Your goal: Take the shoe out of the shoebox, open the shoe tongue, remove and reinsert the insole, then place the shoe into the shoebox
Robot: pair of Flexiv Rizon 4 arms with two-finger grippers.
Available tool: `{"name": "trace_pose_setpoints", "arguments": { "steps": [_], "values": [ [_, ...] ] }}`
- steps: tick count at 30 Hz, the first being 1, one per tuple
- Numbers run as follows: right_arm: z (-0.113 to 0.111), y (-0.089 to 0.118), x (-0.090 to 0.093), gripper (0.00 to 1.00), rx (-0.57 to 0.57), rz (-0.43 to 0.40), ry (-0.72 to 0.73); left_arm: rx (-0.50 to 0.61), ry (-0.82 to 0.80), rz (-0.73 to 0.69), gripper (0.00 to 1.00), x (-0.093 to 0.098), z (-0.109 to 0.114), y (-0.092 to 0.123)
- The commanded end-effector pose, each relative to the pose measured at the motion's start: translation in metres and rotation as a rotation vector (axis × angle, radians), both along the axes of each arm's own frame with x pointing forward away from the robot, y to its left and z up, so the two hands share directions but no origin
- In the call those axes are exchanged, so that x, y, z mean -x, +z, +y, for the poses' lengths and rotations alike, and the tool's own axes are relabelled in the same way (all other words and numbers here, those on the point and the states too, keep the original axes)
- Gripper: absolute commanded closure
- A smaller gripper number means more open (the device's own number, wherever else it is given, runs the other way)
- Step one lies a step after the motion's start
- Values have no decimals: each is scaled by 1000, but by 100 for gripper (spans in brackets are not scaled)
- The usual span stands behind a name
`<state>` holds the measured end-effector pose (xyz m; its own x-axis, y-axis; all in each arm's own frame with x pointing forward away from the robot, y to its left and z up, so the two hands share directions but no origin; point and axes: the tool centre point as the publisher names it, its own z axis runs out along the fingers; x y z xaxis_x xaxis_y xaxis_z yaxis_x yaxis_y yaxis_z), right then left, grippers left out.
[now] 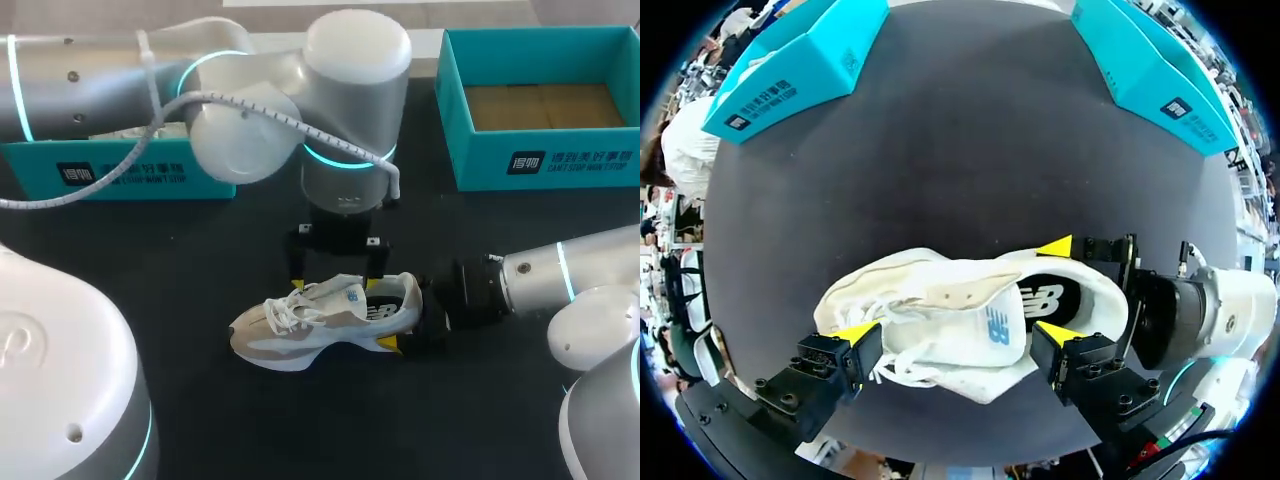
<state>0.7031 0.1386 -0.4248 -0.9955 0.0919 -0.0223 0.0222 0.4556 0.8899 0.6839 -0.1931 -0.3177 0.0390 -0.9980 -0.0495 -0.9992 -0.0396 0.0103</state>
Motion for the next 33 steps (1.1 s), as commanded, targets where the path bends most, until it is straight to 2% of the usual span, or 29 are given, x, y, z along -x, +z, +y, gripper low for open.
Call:
{"name": "trace_pose_setpoints", "arguments": {
  "steps": [1, 15, 25, 33],
  "values": [
    [3, -4, -2, 100, 3, -1, -3, -12, -2, 6, 0, -2, -11, -9],
    [3, -4, -2, 100, 3, -1, -3, -45, 6, 4, 0, 6, -22, -26],
    [3, -4, -2, 100, 3, -1, -3, -99, 47, -11, 0, 4, -21, -42],
    [3, -4, -2, 100, 3, -1, -3, -160, 51, -28, 0, 4, -16, -44]
  ]
}}
